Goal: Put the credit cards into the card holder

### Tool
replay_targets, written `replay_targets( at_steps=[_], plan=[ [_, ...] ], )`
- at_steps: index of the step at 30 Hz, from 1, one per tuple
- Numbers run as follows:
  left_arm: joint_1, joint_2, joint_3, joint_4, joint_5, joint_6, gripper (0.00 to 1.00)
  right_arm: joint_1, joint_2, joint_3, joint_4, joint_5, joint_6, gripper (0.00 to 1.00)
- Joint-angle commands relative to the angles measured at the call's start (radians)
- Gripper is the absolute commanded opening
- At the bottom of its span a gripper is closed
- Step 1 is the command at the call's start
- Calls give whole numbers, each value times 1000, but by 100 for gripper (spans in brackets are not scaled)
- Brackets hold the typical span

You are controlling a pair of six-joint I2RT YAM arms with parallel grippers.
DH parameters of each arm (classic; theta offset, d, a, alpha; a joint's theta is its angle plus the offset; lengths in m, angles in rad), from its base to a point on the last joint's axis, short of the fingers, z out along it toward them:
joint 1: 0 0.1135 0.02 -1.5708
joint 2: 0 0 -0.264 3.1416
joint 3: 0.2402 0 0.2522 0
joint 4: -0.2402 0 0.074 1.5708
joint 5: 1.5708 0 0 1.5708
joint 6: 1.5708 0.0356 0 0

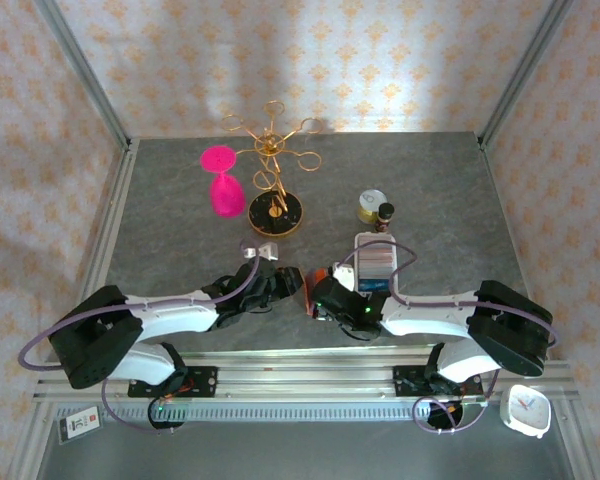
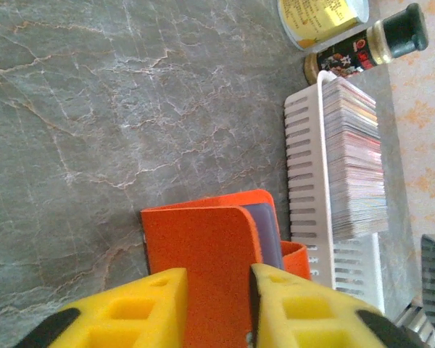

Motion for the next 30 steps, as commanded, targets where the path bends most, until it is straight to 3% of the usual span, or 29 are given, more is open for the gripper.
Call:
replay_targets(
  at_steps=[1, 11, 16, 19, 30],
  plan=[
    [-4, 15, -1, 25, 11, 8, 41, 9, -1, -13, 10, 10, 10, 0],
    [-16, -33, 15, 42, 19, 4, 55, 11, 3, -5, 4, 12, 7, 0],
    [-35, 16, 35, 20, 26, 13, 53, 10, 7, -3, 2, 13, 8, 0],
    [-36, 37, 38, 12, 33, 16, 47, 11, 5, 0, -5, 16, 7, 0],
    [-36, 0, -26, -52, -27, 26, 10, 11, 21, -11, -29, 32, 45, 0]
  ],
)
